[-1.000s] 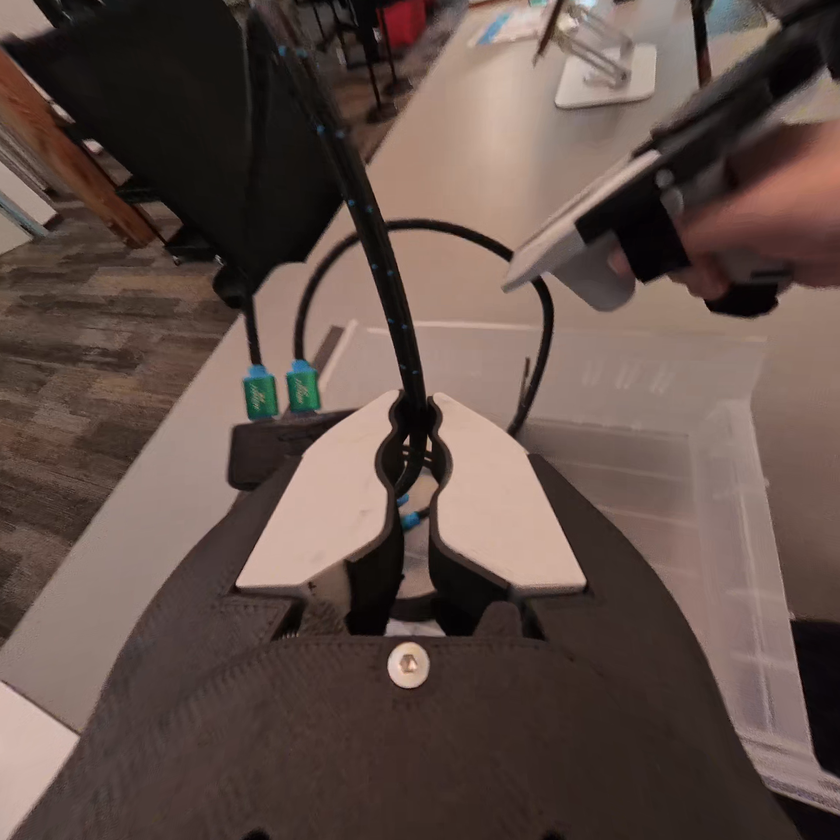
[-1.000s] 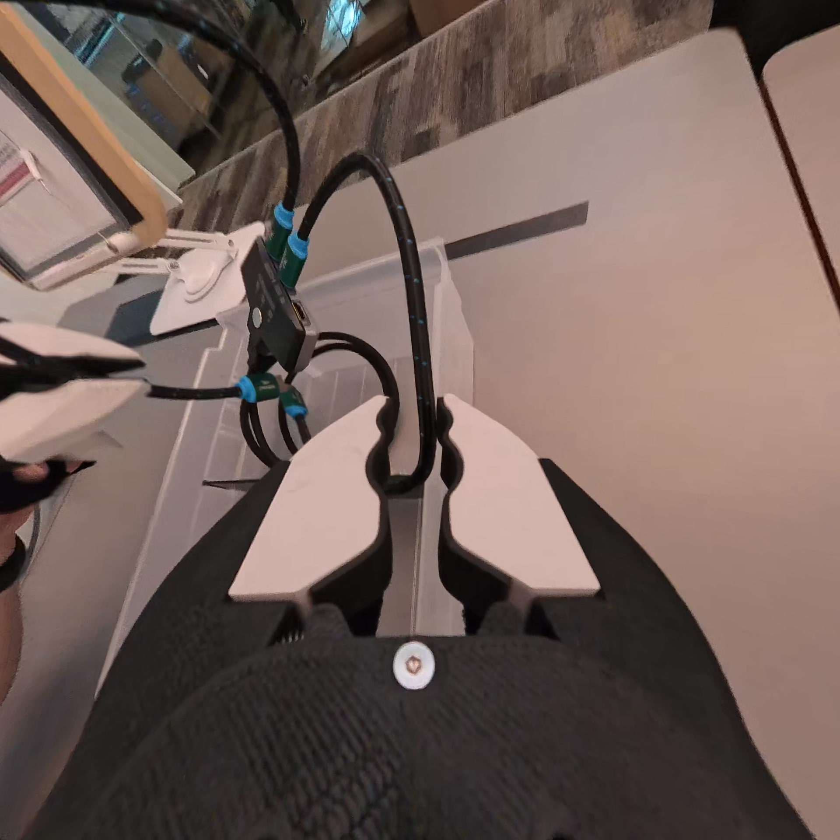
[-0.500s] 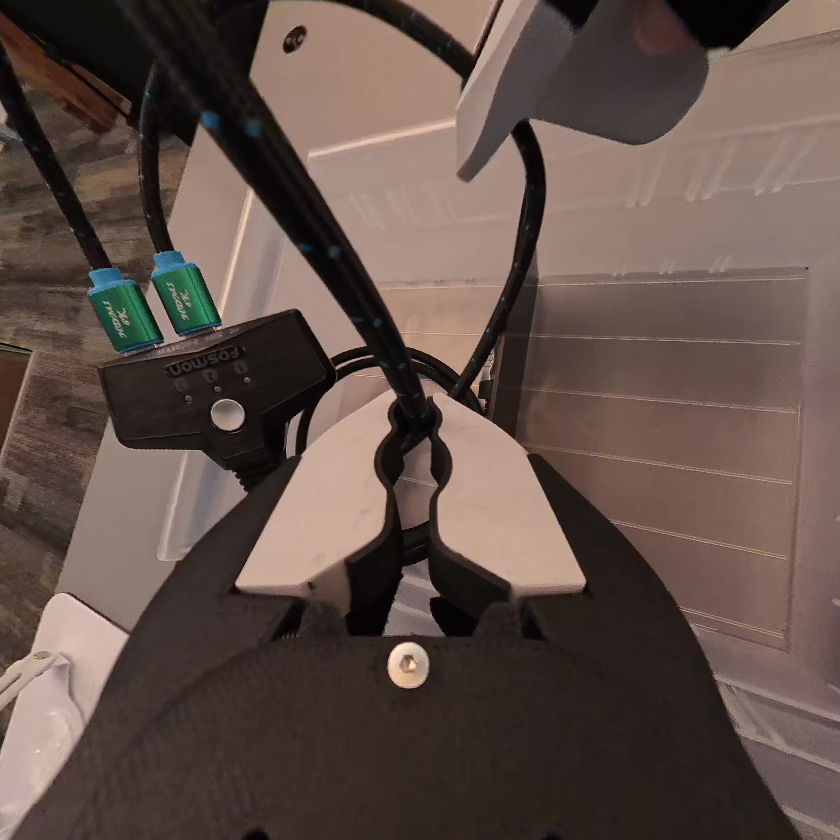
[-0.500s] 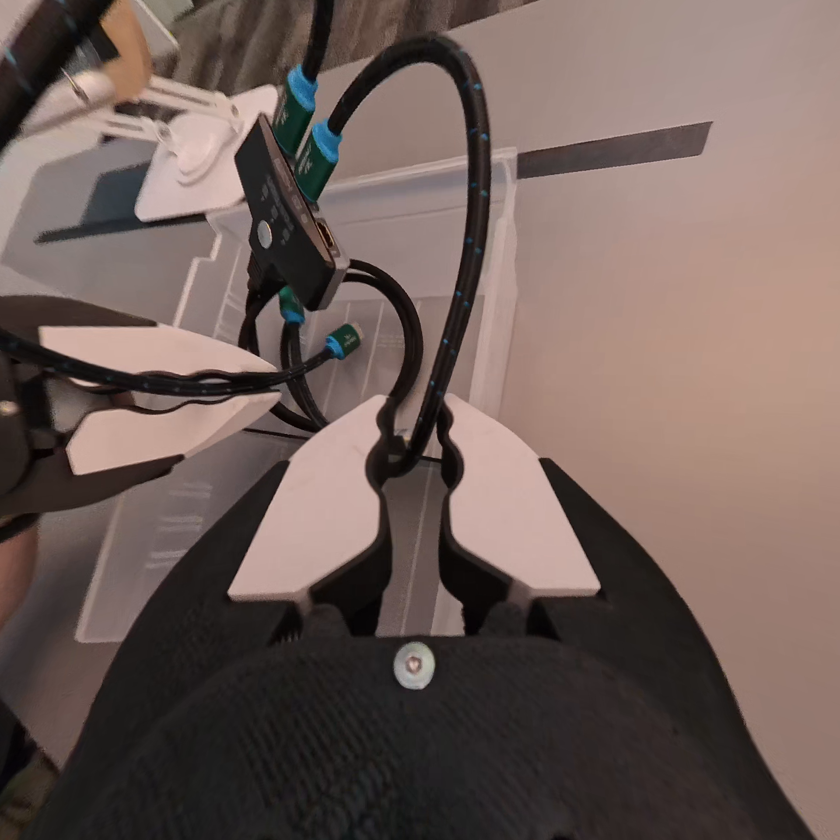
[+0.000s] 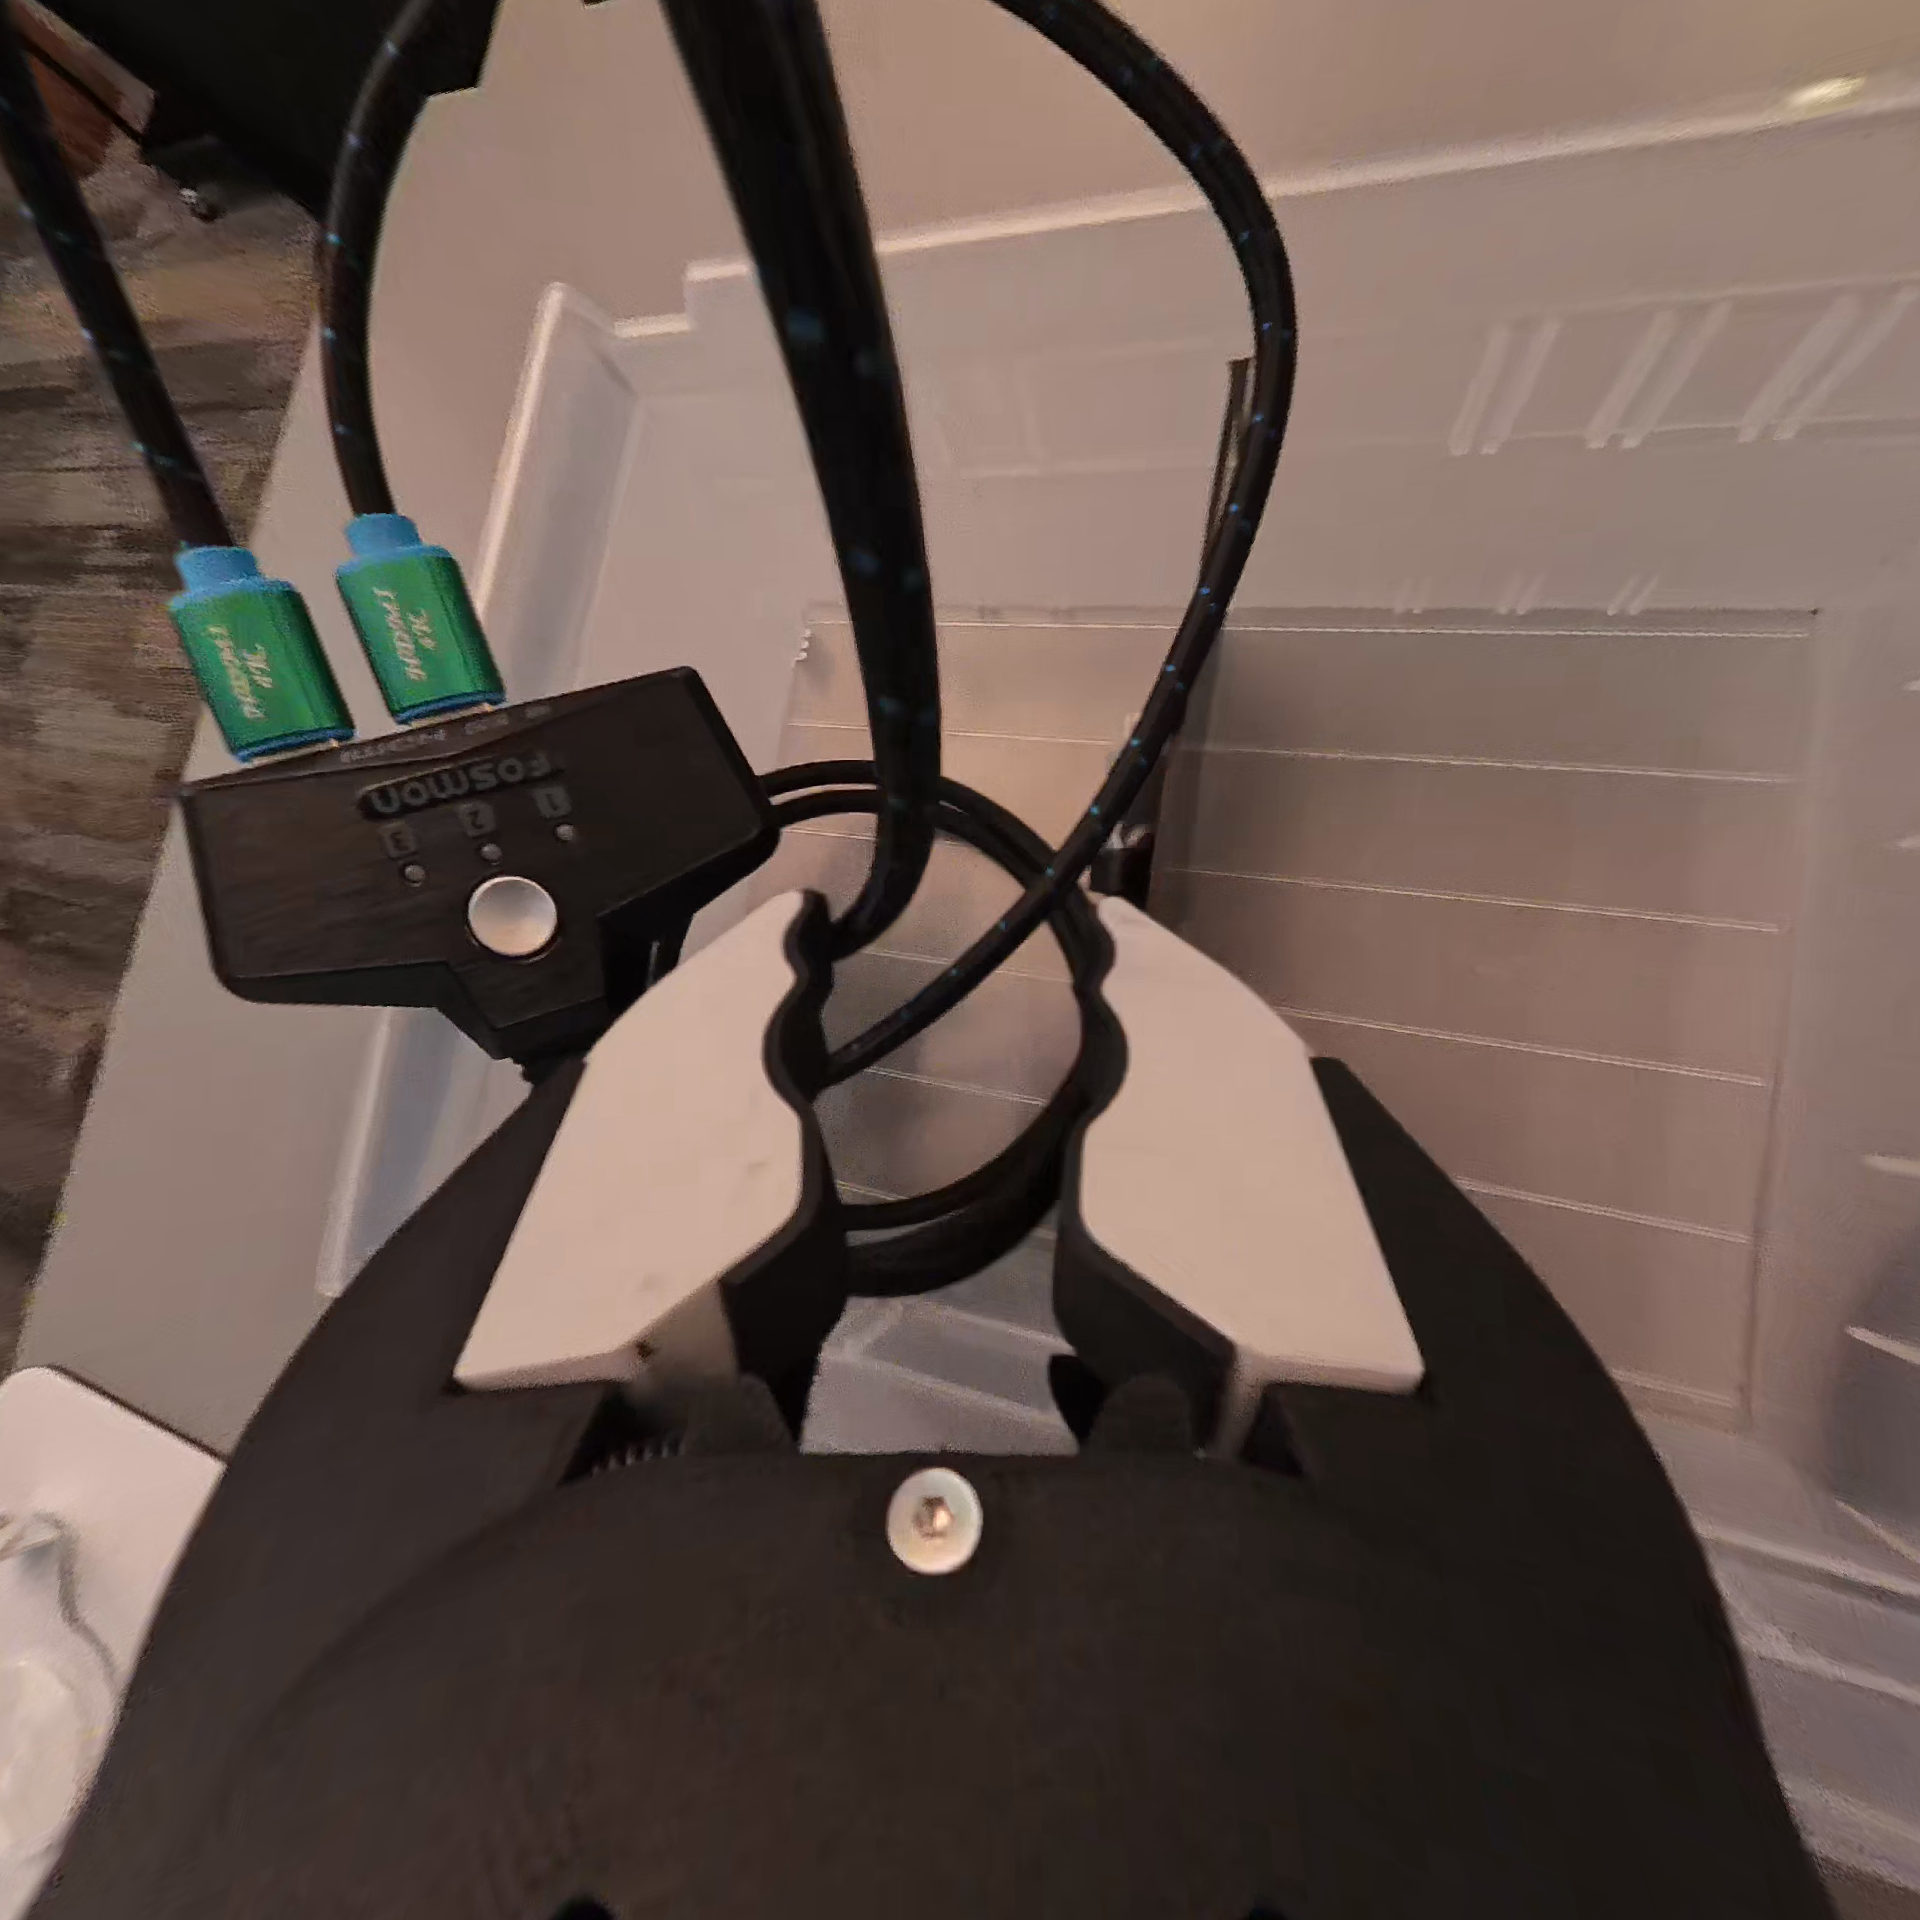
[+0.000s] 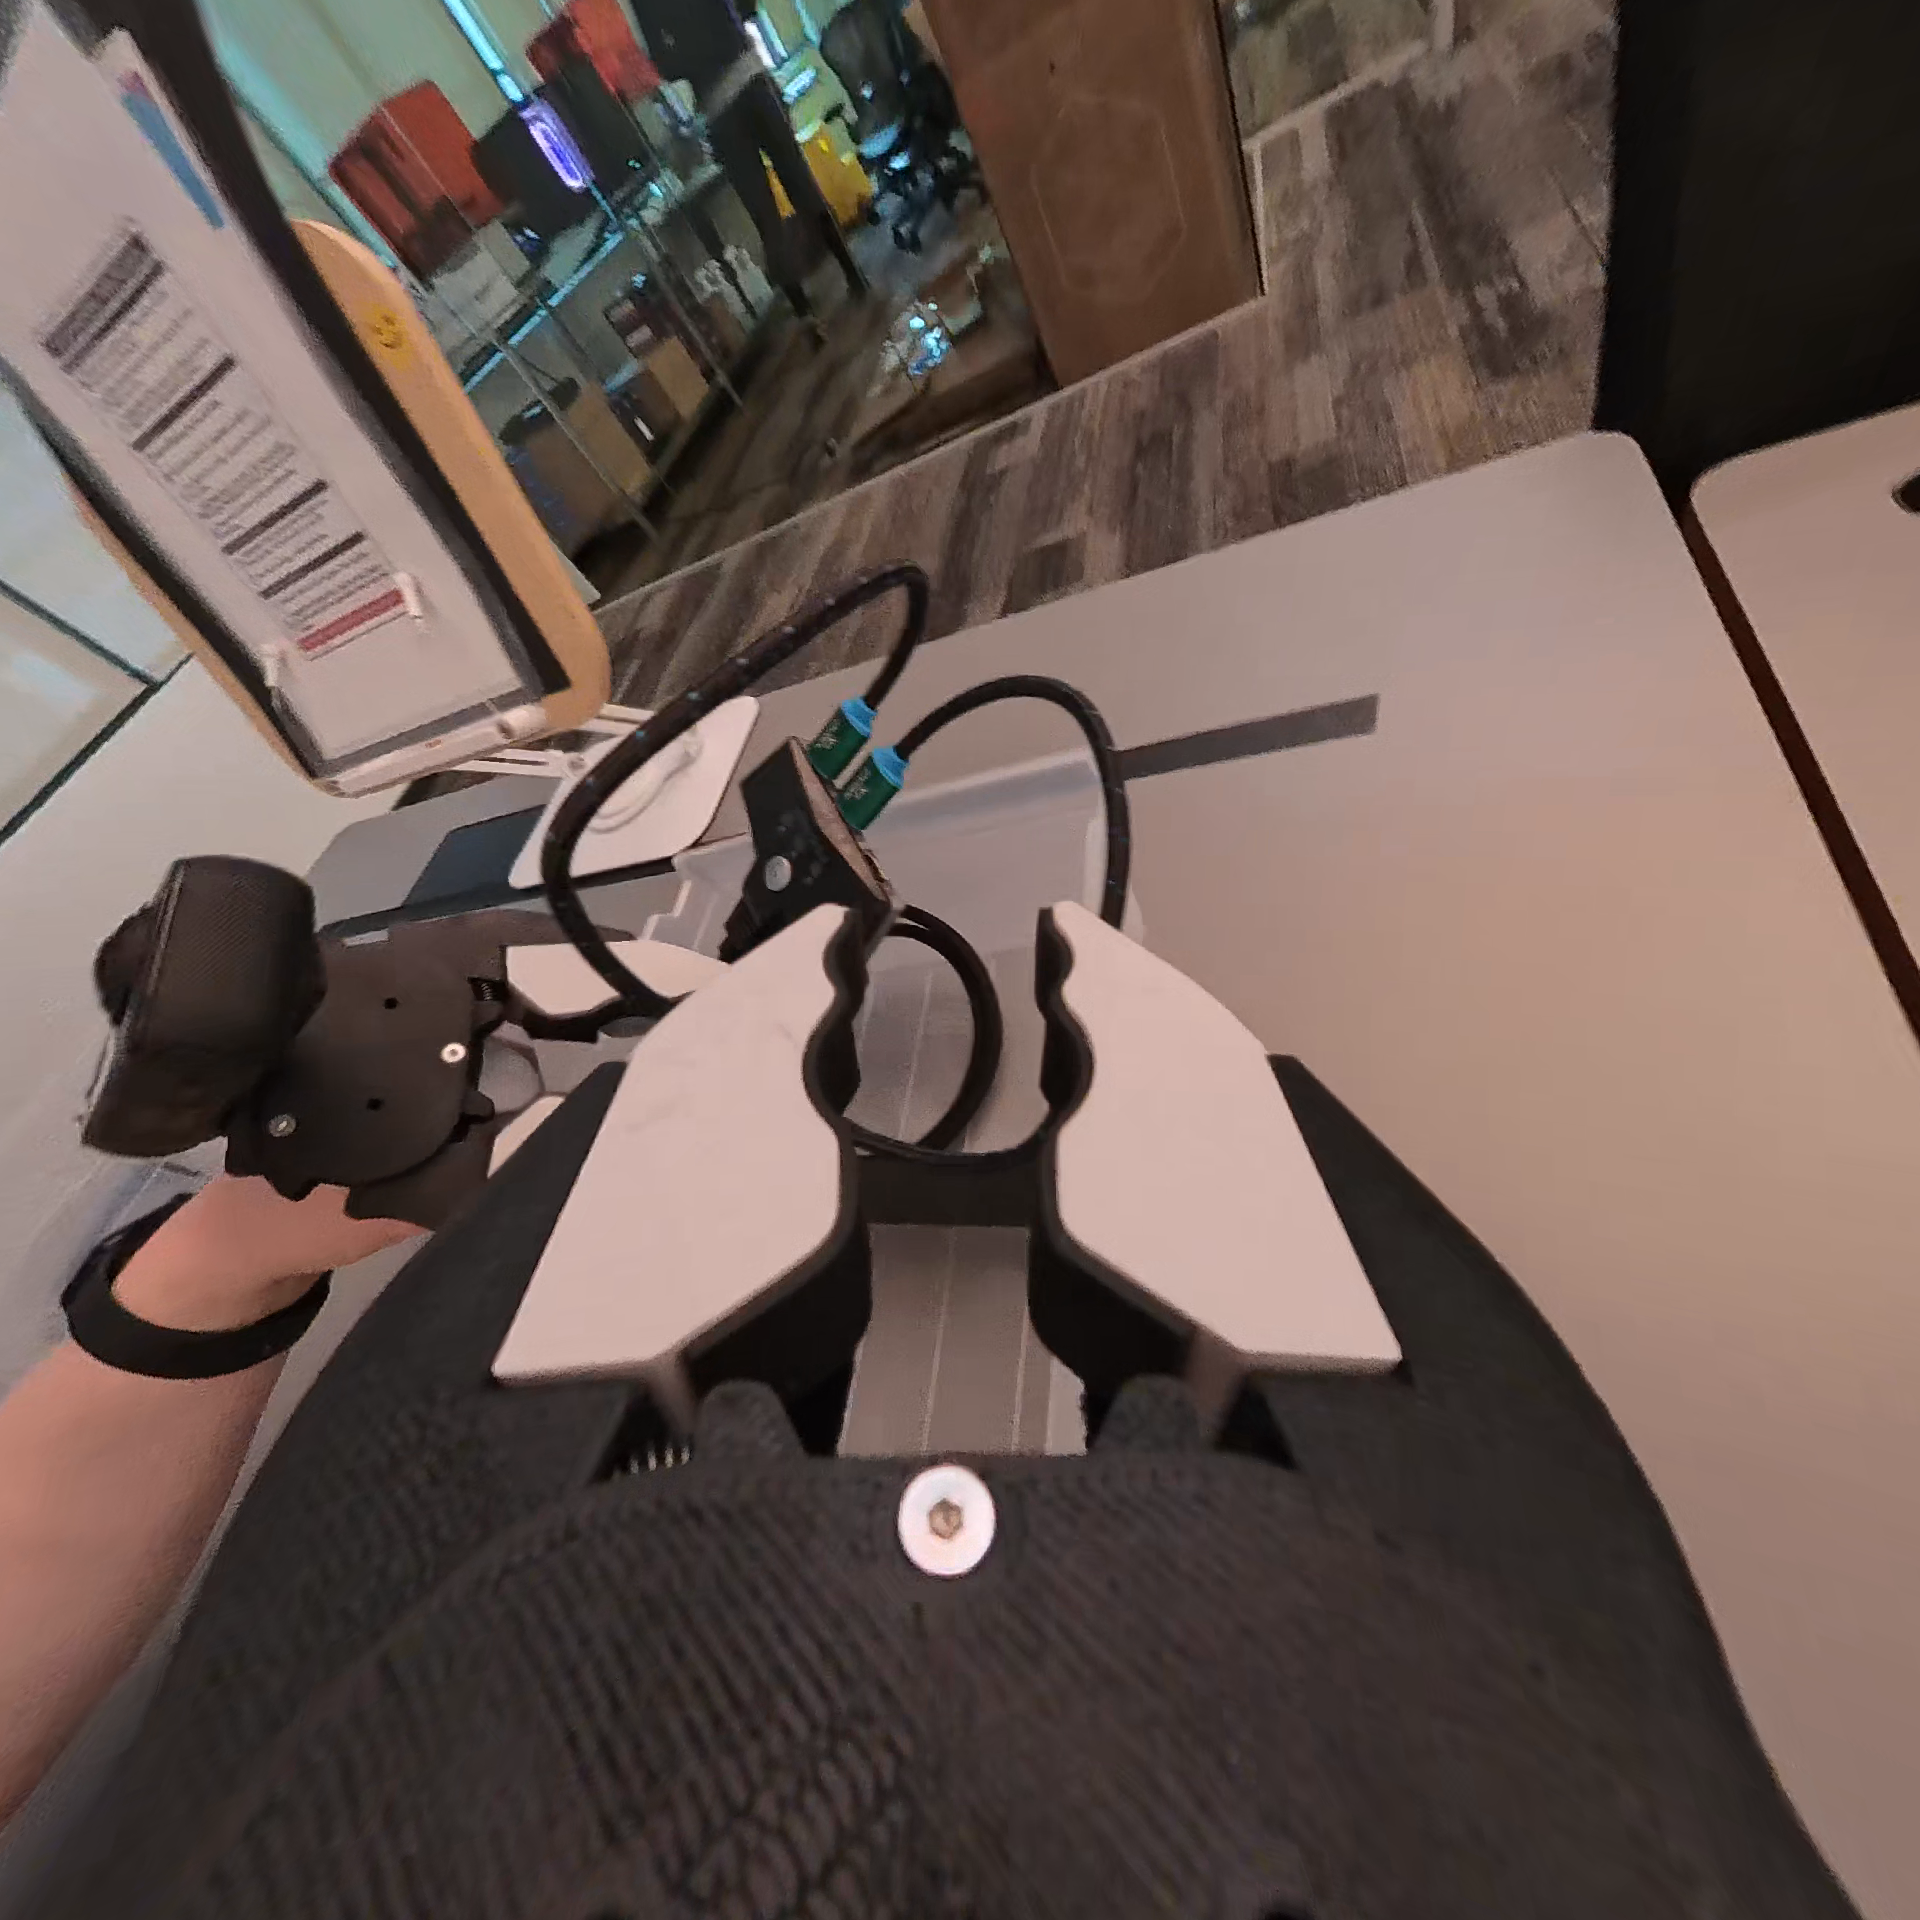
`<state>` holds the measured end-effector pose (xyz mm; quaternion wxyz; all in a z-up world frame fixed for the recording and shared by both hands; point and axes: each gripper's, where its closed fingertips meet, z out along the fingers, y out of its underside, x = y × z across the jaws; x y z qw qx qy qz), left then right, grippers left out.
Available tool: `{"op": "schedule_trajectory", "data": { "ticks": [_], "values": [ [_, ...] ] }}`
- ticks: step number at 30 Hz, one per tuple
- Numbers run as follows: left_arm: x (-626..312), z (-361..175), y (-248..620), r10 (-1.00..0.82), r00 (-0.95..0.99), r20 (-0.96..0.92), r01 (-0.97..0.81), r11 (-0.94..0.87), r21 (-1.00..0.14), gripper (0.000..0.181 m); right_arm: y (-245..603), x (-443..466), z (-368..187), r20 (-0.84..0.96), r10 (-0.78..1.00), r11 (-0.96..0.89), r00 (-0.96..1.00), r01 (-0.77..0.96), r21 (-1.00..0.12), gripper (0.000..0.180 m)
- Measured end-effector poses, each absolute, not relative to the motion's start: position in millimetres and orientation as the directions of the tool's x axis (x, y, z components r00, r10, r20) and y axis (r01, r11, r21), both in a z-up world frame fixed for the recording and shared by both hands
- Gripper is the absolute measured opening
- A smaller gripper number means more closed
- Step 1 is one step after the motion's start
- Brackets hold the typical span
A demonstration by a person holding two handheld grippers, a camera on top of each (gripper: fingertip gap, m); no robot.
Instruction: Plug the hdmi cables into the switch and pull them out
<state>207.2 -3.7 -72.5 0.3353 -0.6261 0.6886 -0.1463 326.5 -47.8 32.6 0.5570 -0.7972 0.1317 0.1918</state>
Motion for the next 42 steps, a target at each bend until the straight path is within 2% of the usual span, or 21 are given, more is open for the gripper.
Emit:
{"op": "schedule_trajectory", "data": {
  "ticks": [1, 7, 12, 17, 22, 26, 29, 31, 33, 36, 38, 42],
  "values": [
    [205.0, -69.5, -6.2, -0.967, 0.011, -0.256, -0.756, 0.160, -0.635, 0.046, -46.5, 322.6, 35.4, -0.449, 0.025, -0.342, 0.893, -0.414, -0.844, 0.032],
    [176.8, -36.1, -4.8, -0.968, 0.110, -0.227, -0.644, 0.105, -0.758, 0.059, -37.7, 303.0, 35.6, -0.424, 0.094, -0.384, 0.901, -0.360, -0.850, 0.032],
    [129.6, 8.2, -7.5, -0.965, 0.194, -0.178, -0.471, 0.068, -0.880, 0.054, -31.7, 303.2, 49.2, -0.407, 0.103, -0.313, 0.908, -0.359, -0.880, 0.032],
    [62.2, 35.6, -5.7, -0.927, 0.291, -0.239, -0.460, 0.083, -0.884, 0.053, -25.4, 296.3, 64.0, -0.401, 0.130, -0.259, 0.907, -0.359, -0.897, 0.031],
    [-33.9, 93.5, -3.3, -0.828, 0.472, -0.303, -0.399, 0.106, -0.911, 0.055, -28.1, 282.3, 110.1, -0.276, 0.155, -0.075, 0.949, -0.267, -0.961, 0.032],
    [-139.0, 120.3, -9.3, -0.757, 0.607, -0.240, -0.400, -0.031, -0.916, 0.074, -41.2, 267.2, 156.4, -0.187, 0.172, 0.140, 0.967, -0.212, -0.967, 0.031],
    [-229.4, 102.4, -16.0, -0.649, 0.738, -0.185, -0.423, -0.231, -0.877, 0.073, -52.9, 254.5, 181.0, -0.153, 0.198, 0.255, 0.968, -0.202, -0.946, 0.031],
    [-289.2, 82.3, -15.7, -0.526, 0.831, -0.180, -0.413, -0.369, -0.832, 0.067, -55.9, 244.7, 188.0, -0.143, 0.223, 0.272, 0.964, -0.202, -0.941, 0.030],
    [-324.2, 52.7, -22.0, -0.479, 0.873, -0.086, -0.366, -0.531, -0.764, 0.064, -54.8, 234.9, 189.3, -0.130, 0.243, 0.257, 0.961, -0.193, -0.947, 0.031],
    [-327.4, 23.2, -23.0, -0.521, 0.851, 0.072, -0.340, -0.649, -0.681, 0.063, -47.9, 224.5, 186.1, -0.109, 0.233, 0.221, 0.966, -0.162, -0.962, 0.031],
    [-325.7, 6.2, -12.6, -0.516, 0.853, 0.079, -0.363, -0.696, -0.620, 0.061, -41.7, 216.9, 183.1, -0.091, 0.229, 0.196, 0.969, -0.137, -0.971, 0.031],
    [-326.7, -43.2, 1.4, -0.466, 0.884, 0.037, -0.419, -0.826, -0.378, 0.065, -31.6, 200.1, 178.1, -0.042, 0.228, 0.155, 0.973, -0.079, -0.985, 0.031]
  ]
}}
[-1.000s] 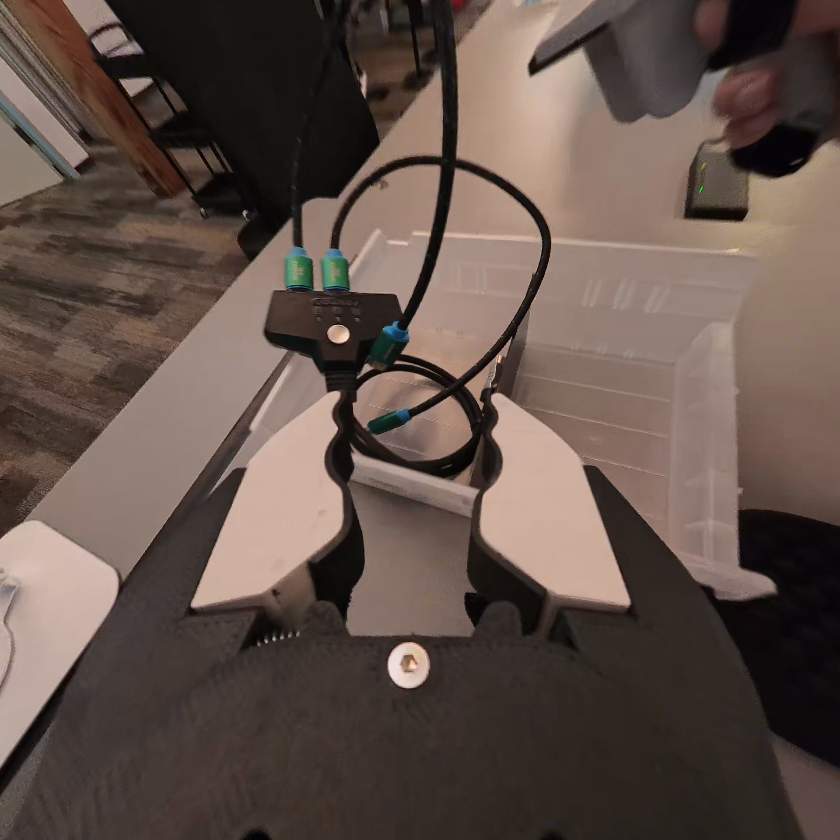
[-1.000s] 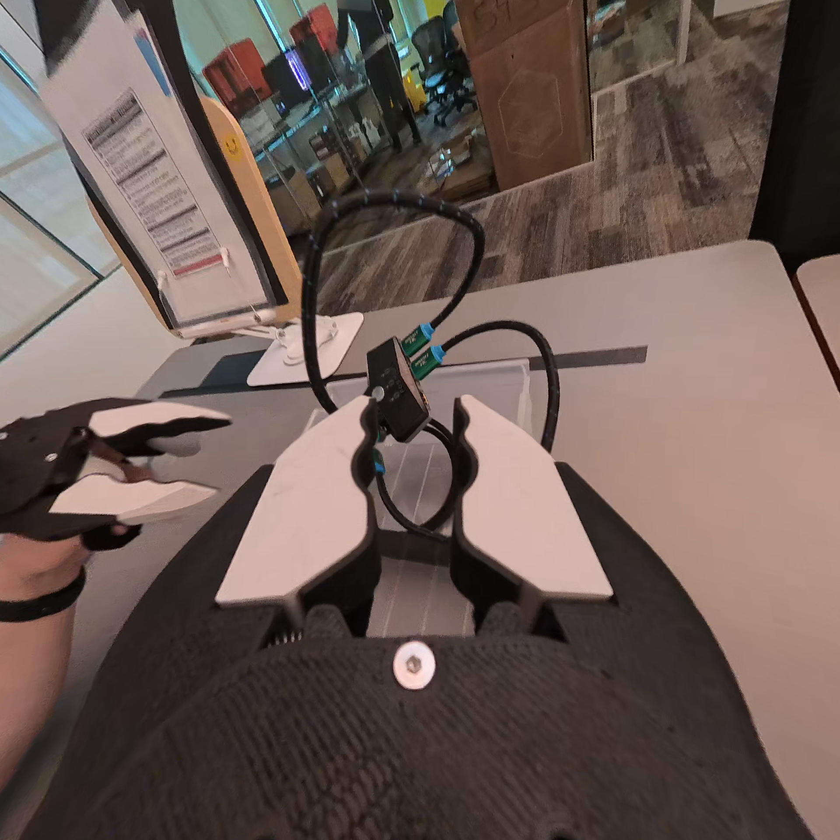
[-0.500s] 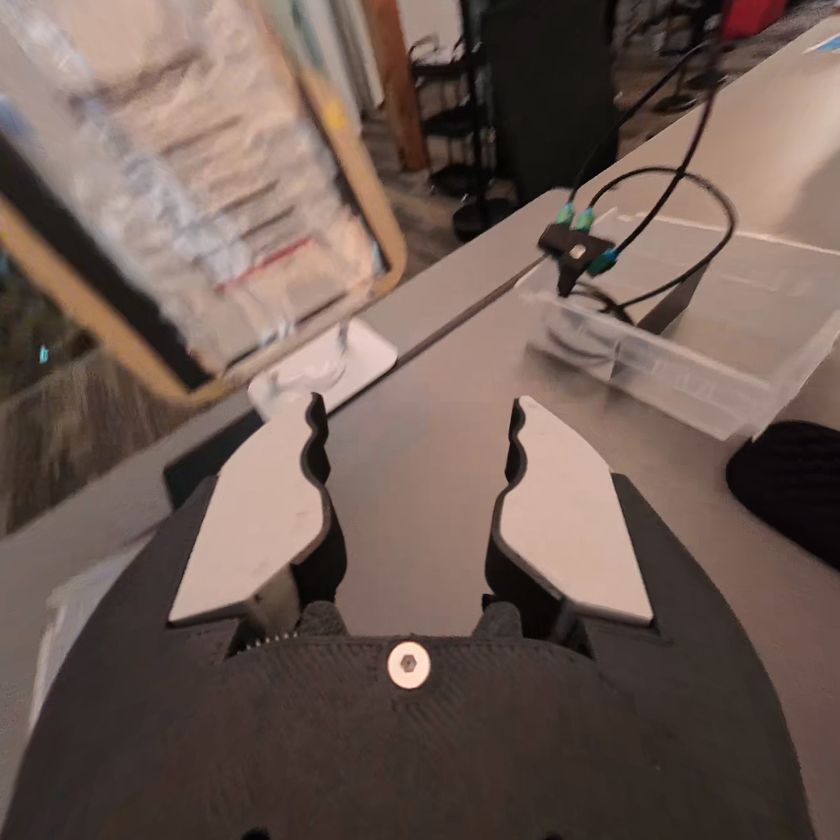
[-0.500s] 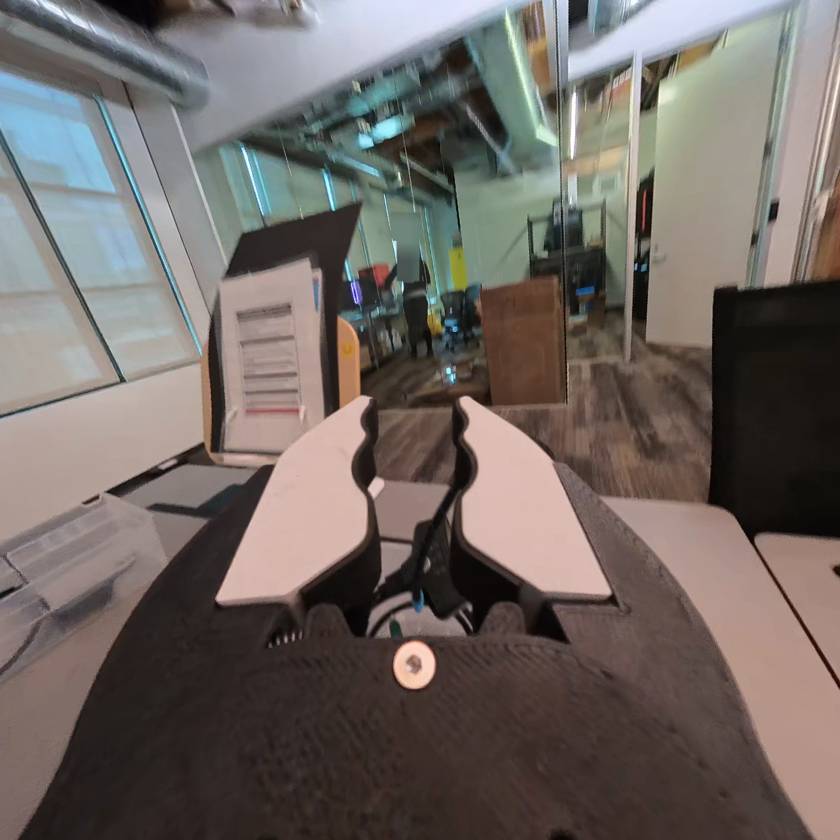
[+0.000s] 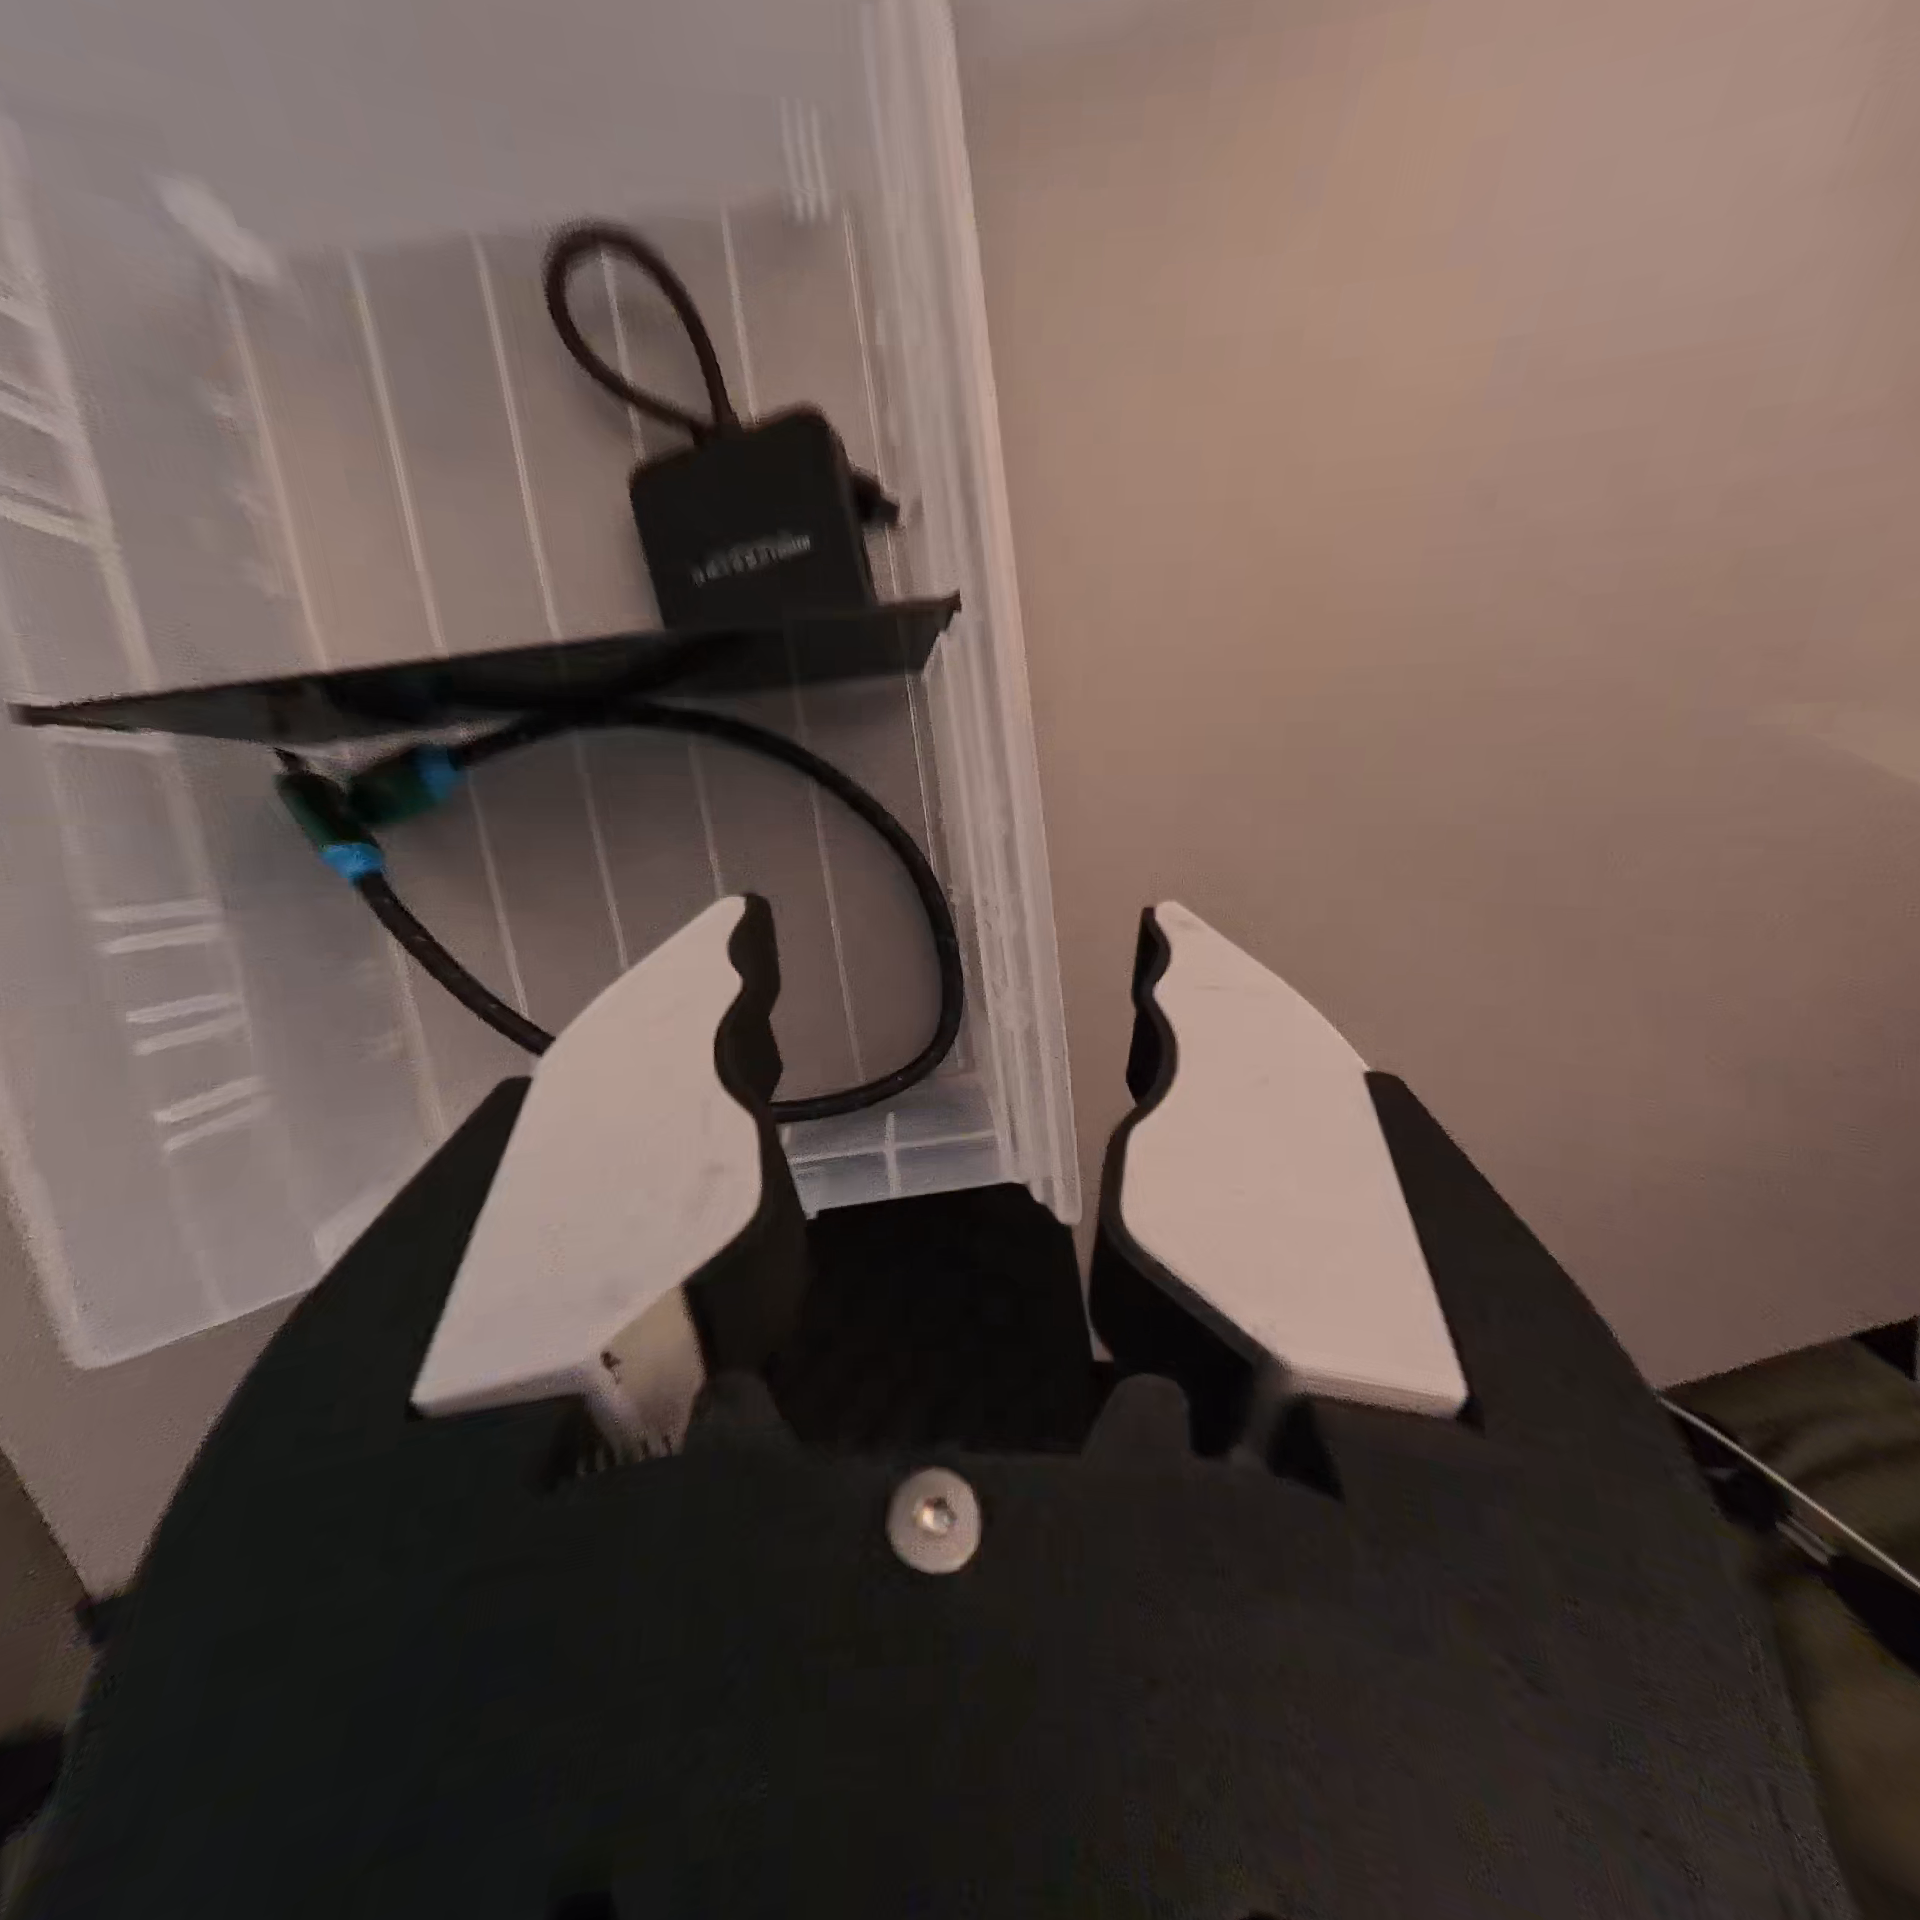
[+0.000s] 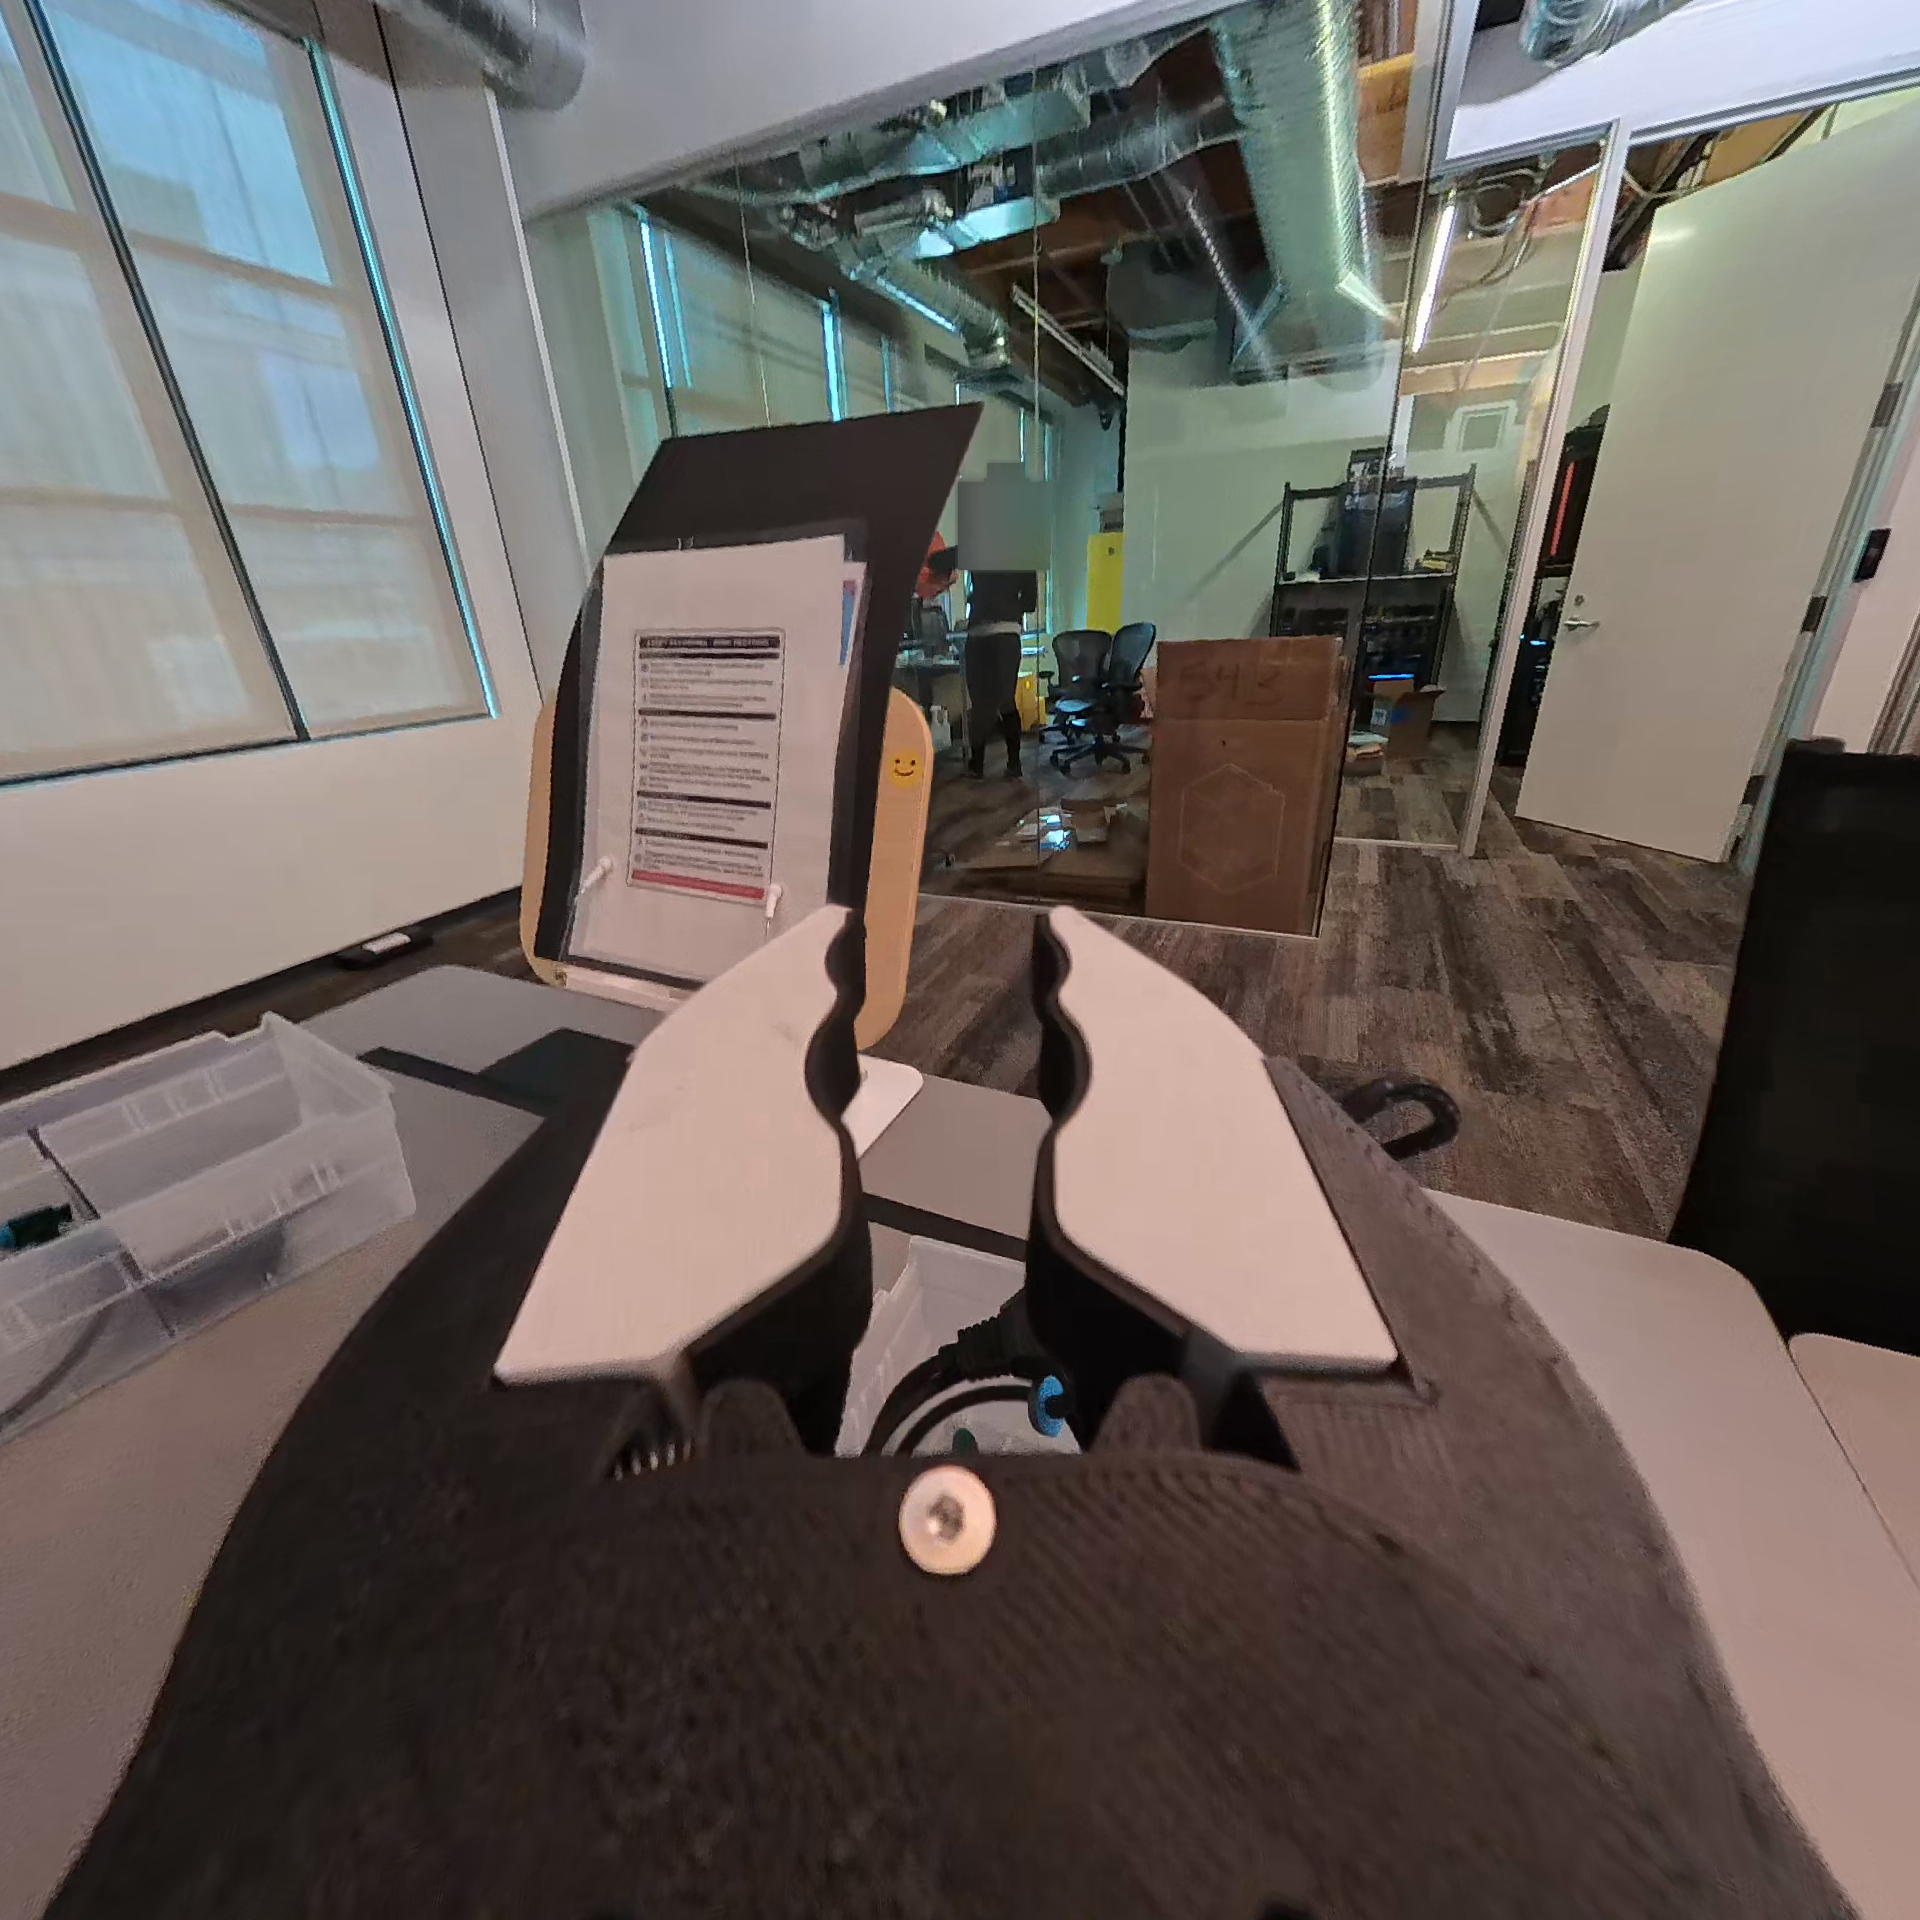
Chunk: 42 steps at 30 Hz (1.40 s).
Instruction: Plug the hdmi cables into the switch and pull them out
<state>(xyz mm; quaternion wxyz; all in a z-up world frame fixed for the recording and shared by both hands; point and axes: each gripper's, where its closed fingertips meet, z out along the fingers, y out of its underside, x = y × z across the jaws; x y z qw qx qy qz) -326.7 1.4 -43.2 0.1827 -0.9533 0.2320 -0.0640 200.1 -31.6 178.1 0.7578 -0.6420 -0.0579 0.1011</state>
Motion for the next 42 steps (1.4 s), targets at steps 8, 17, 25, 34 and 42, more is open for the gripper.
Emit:
{"op": "schedule_trajectory", "data": {
  "ticks": [8, 17, 25, 34, 42],
  "values": [
    [-306.7, -89.5, -3.9, -0.374, 0.874, 0.309, -0.356, -0.927, -0.115, 0.019, -26.9, 188.0, 180.5, 0.081, 0.179, 0.171, 0.980, 0.050, -0.984, 0.031],
    [-296.3, -83.6, 16.5, -0.395, 0.876, 0.275, -0.356, -0.916, -0.183, 0.018, -30.2, 191.2, 181.2, 0.057, 0.192, 0.175, 0.980, 0.023, -0.984, 0.031],
    [-406.0, -15.4, 20.4, -0.079, 0.957, 0.280, 0.094, -0.828, -0.552, 0.026, -36.5, 200.9, 187.6, 0.024, 0.187, 0.220, 0.982, -0.018, -0.975, 0.031],
    [-424.3, -100.1, 11.9, 0.023, 0.945, 0.325, 0.097, -0.972, -0.214, 0.033, -36.6, 201.1, 185.3, 0.035, 0.175, 0.207, 0.984, -0.002, -0.978, 0.031],
    [-423.5, -127.7, 14.7, 0.043, 0.944, 0.328, 0.083, -0.991, -0.107, 0.029, -34.6, 202.9, 182.5, 0.032, 0.174, 0.195, 0.984, -0.003, -0.981, 0.031]
  ]
}}
